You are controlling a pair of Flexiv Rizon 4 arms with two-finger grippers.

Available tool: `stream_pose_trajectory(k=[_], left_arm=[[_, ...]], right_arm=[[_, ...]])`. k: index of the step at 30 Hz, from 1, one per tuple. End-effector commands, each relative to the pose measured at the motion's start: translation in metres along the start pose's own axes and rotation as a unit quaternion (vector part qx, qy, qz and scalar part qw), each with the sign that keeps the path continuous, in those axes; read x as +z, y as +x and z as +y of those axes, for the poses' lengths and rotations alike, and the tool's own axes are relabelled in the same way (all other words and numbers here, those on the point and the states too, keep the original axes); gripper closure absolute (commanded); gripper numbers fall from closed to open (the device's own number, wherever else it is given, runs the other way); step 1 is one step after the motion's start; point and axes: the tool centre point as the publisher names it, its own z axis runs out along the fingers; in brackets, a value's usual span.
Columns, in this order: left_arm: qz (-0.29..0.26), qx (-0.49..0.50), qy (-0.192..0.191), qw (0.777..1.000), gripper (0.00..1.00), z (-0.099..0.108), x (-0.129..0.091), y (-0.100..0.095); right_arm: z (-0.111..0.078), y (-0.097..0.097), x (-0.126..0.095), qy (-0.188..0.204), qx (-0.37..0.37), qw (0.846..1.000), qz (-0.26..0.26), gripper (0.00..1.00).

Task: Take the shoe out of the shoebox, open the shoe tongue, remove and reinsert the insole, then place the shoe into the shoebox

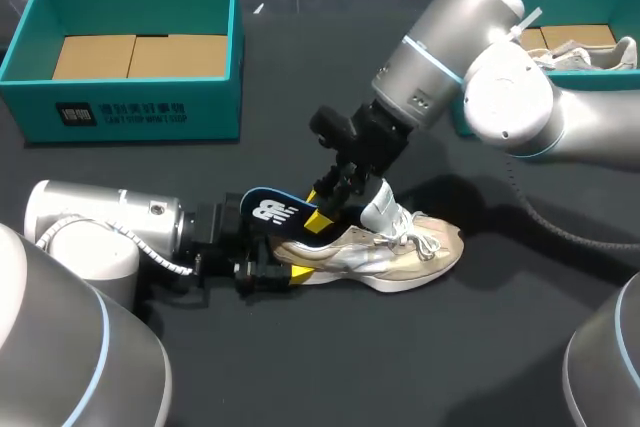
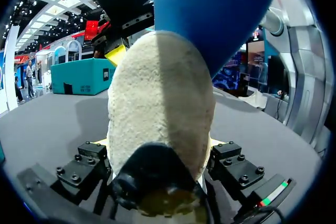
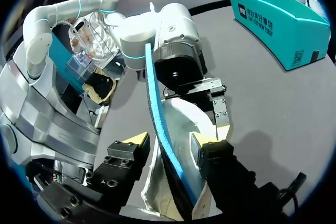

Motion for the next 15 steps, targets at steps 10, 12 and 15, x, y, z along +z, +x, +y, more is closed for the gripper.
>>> stream_pose_trajectory(k=[10,12,15], left_arm=[[-0.001,0.0,0.0,1.0,1.0,0.0013,0.0009,-0.0003],[-0.001,0.0,0.0,1.0,1.0,0.0013,0.0009,-0.0003],[-0.001,0.0,0.0,1.0,1.0,0.0013,0.0009,-0.0003]], right_arm=[[0.0111,-0.0001,0.0079,0.008,-0.01,1.0,0.001,0.57],[0.0115,0.0006,0.0089,0.009,-0.011,1.0,0.002,0.65],[0.0115,0.0016,0.0105,0.008,-0.014,1.0,0.0,1.0]])
